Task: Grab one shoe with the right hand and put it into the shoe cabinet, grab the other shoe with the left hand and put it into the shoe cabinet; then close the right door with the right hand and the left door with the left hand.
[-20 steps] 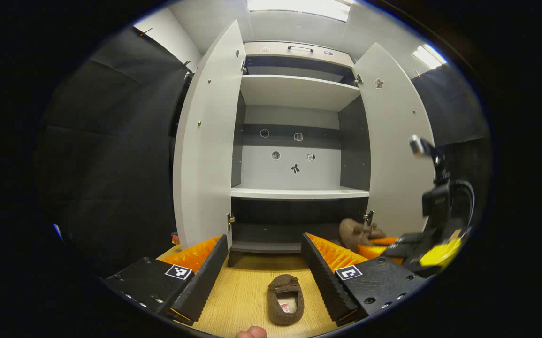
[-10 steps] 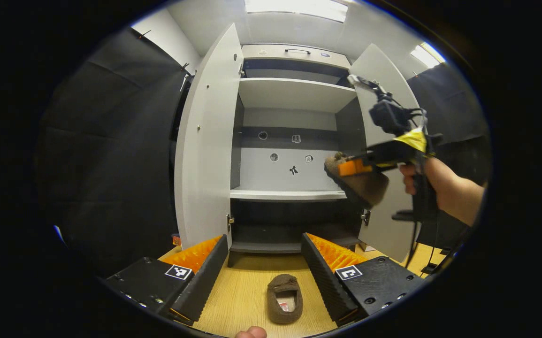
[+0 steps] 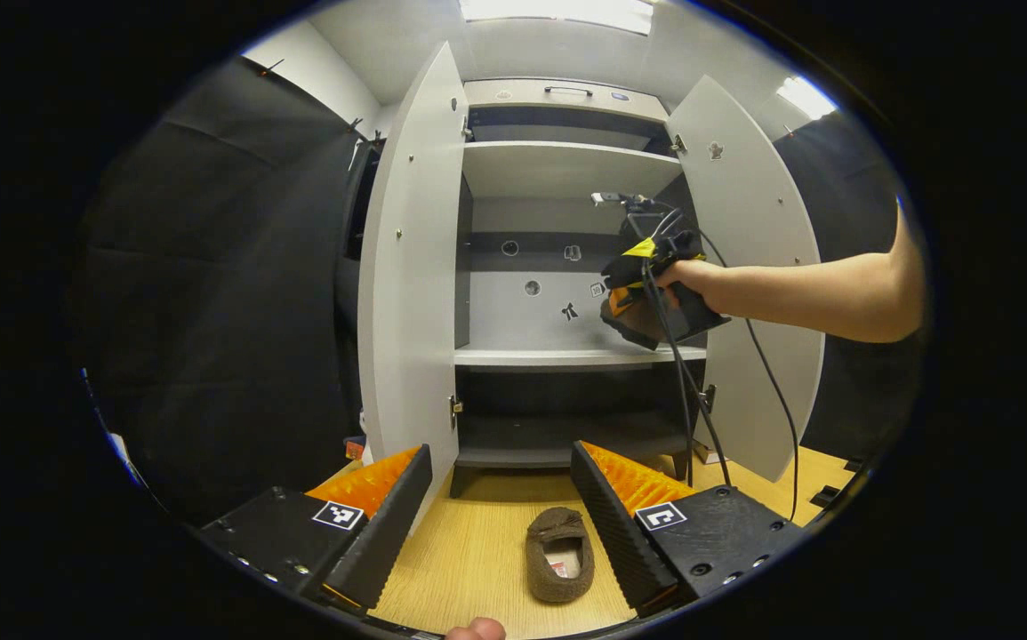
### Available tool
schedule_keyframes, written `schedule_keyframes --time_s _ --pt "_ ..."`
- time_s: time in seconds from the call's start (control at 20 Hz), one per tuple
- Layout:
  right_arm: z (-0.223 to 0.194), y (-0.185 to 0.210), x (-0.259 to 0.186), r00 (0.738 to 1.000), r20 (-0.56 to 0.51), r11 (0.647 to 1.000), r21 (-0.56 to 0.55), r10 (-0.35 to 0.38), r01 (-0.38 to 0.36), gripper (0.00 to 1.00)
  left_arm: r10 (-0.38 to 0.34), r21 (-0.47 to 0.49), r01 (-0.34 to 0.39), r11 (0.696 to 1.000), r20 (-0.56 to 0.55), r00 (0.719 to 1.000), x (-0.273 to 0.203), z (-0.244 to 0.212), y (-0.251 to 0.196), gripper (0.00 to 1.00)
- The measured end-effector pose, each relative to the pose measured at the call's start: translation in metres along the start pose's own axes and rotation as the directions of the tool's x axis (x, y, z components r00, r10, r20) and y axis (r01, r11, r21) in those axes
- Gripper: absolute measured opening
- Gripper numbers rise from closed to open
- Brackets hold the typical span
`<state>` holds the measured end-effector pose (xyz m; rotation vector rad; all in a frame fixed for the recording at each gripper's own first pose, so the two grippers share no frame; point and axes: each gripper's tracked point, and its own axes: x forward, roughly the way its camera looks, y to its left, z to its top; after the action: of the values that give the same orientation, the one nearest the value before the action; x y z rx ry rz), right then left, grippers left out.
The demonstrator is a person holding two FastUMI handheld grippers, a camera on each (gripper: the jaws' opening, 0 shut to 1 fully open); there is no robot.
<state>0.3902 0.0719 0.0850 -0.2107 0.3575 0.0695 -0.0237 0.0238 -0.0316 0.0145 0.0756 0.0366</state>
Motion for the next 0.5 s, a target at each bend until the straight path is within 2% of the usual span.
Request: schedule_keyframes --time_s 0.3,0.5 --pt "-0.009 0.011 0.032 0.995 -0.102 1.0 -0.019 -0.019 0.017 0.05 0.021 -0.016 -0.02 1.0 0.01 1.0 0.004 0.003 0.007 0.95" --pt "-0.005 0.01 0.029 0.995 -0.089 0.999 -0.028 -0.041 0.039 0.15 0.027 -0.023 -0.027 0.999 0.011 1.0 0.005 0.003 0.01 0.95"
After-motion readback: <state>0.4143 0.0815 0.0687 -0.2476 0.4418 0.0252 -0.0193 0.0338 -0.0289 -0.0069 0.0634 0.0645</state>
